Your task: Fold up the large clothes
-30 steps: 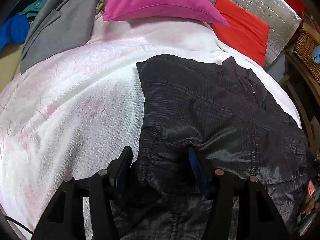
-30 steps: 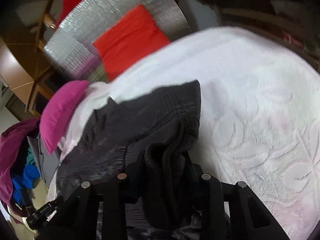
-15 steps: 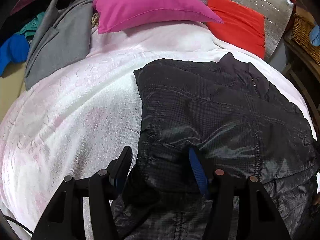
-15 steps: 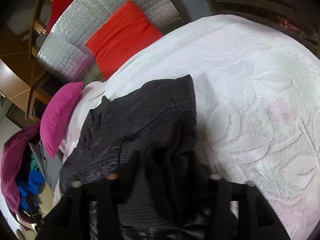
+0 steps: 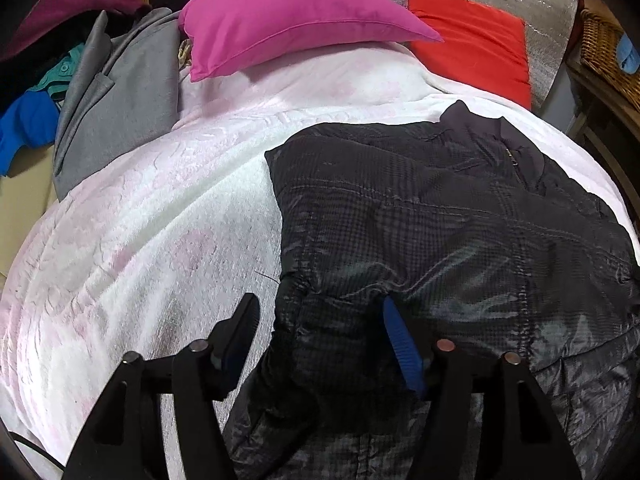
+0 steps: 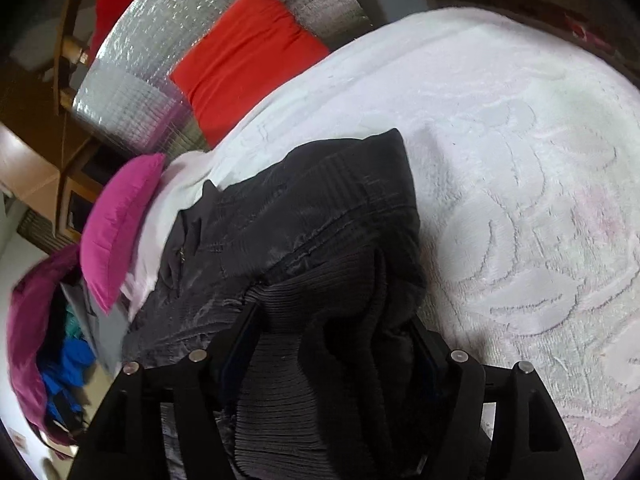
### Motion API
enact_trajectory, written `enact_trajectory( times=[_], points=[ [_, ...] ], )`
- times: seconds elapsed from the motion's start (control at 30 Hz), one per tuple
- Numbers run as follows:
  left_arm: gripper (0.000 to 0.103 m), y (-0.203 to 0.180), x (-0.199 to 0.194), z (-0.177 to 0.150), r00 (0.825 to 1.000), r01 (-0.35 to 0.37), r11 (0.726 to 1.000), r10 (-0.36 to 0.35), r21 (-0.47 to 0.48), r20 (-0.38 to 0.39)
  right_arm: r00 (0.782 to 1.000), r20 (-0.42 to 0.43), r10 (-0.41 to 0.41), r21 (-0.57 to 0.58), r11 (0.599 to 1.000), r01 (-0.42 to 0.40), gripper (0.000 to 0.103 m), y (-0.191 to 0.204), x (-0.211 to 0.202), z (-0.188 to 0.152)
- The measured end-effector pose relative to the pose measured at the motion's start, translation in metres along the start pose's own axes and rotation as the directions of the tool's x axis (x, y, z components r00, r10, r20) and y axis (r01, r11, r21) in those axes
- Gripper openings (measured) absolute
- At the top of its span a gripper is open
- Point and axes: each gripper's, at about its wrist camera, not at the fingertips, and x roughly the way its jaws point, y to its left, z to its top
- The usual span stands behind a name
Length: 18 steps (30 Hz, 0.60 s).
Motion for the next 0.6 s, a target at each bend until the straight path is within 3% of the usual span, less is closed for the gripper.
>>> enact_trajectory(
  times=[0.13,0.23,0.33,0.43,0.6],
  points=[
    [0.07,0.003,0.001,0.001,1.0,0.007,1.0,-0.008,-0.02,-0.01,0.997,0.049,-0.056,-0.073,0.996,0.06,0.051,0.012,-0.007,-0.002],
    [0.07,0.007,-0.002,0.001,1.0,0.023,0.999,-0.023,-0.033,0.002,0.993,0.105,-0.046,-0.078,0.995,0.054,0.039,0.016,-0.02,0.0],
    [0.07,0.011,-0.005,0.001,0.999,0.038,0.998,-0.037,-0.045,0.021,0.993,0.112,-0.034,-0.074,0.996,0.042,0.039,0.015,-0.023,0.001],
    [0.07,0.012,0.008,-0.002,0.999,0.033,0.999,-0.034,-0.039,-0.03,0.997,0.035,-0.068,-0.066,0.995,0.07,0.041,0.009,-0.006,-0.001],
    [0.07,0.012,0.004,-0.001,0.998,0.039,0.998,-0.041,-0.058,-0.039,1.0,0.01,-0.006,0.017,1.0,0.006,0.048,-0.003,-0.016,0.0]
  ],
)
